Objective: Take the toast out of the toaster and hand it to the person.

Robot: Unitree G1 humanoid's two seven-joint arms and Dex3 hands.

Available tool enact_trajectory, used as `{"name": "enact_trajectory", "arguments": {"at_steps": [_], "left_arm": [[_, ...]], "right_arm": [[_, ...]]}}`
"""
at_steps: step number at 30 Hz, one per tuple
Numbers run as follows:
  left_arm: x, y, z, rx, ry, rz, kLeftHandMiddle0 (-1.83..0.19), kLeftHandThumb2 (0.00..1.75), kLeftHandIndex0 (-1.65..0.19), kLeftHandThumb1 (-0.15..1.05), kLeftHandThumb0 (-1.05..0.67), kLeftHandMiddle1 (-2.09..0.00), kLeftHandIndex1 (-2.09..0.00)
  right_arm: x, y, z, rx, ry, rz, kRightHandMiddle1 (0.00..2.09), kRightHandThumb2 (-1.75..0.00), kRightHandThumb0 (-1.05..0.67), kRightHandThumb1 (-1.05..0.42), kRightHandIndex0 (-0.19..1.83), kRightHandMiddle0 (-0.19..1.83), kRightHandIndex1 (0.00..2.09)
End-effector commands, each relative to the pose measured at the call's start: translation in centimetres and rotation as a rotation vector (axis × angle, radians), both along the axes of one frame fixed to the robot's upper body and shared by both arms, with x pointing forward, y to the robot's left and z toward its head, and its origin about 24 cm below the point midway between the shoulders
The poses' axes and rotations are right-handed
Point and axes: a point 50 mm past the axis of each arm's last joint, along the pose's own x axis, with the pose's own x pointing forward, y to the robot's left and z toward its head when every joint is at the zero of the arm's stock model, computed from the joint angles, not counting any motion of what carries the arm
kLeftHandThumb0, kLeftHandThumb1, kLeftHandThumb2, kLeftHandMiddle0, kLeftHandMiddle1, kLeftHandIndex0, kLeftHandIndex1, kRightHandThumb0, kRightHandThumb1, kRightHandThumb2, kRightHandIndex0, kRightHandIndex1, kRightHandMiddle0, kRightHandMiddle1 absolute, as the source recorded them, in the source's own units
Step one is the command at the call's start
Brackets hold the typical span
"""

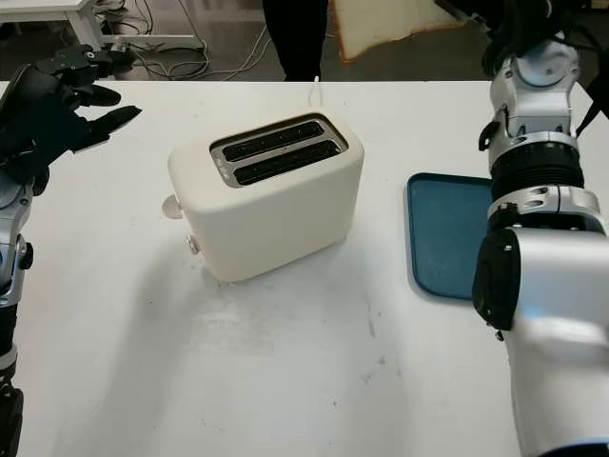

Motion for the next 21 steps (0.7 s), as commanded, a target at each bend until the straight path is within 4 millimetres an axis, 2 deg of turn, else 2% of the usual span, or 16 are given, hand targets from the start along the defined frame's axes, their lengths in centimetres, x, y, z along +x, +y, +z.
{"name": "enact_trajectory", "arguments": {"at_steps": [1,4,6,13,14,15,17,19,21], "left_arm": [[-0.1,0.0,0.2,-0.007,-0.006,0.012,-0.27,0.18,-0.48,0.92,-0.45,-0.84,-0.25],[-0.2,0.0,0.2,-0.013,0.0,0.015,-0.24,0.18,-0.47,0.92,-0.46,-0.83,-0.25],[-0.2,0.0,0.2,-0.005,-0.003,0.016,-0.25,0.18,-0.47,0.92,-0.45,-0.83,-0.24],[-0.3,0.1,0.1,0.005,-0.005,0.019,-0.27,0.18,-0.48,0.92,-0.4,-0.83,-0.24],[-0.3,0.1,0.1,0.002,-0.005,0.018,-0.28,0.18,-0.48,0.92,-0.4,-0.84,-0.24],[-0.3,0.1,0.0,0.002,-0.003,0.018,-0.28,0.18,-0.48,0.92,-0.42,-0.83,-0.23],[-0.3,0.1,0.1,0.015,0.001,0.024,-0.27,0.19,-0.48,0.92,-0.44,-0.82,-0.23],[-0.3,0.1,0.1,0.015,0.002,0.027,-0.27,0.19,-0.48,0.92,-0.43,-0.81,-0.22],[-0.4,0.1,0.1,0.007,0.004,0.027,-0.27,0.19,-0.48,0.92,-0.42,-0.8,-0.22]], "right_arm": [[0.5,0.6,-1.2,0.001,0.05,-0.056,1.75,-0.41,-0.36,-0.92,1.01,0.72,1.75],[0.8,0.9,-2.9,0.058,0.103,-0.11,1.75,-0.43,-0.24,-0.92,0.92,0.61,1.75],[0.9,1.0,-3.9,0.029,0.129,-0.177,1.75,-0.41,-0.22,-0.92,0.87,0.57,1.75],[0.9,1.5,-6.9,-0.005,0.196,-0.279,1.75,-0.38,-0.22,-0.92,0.73,0.42,1.75],[0.9,1.5,-7.4,-0.001,0.208,-0.284,1.54,-0.37,-0.2,-0.92,0.66,0.39,1.75],[0.9,1.6,-7.8,-0.019,0.218,-0.291,1.37,-0.37,-0.23,-0.92,0.66,0.49,1.75],[0.8,1.8,-8.4,-0.042,0.23,-0.305,1.26,-0.38,-0.23,-0.92,0.65,0.57,1.75],[0.8,1.8,-8.8,-0.014,0.255,-0.311,1.62,-0.36,-0.23,-0.92,0.68,0.45,1.75],[0.7,1.7,-9.2,-0.018,0.261,-0.318,1.72,-0.36,-0.22,-0.92,0.73,0.48,1.75]]}}
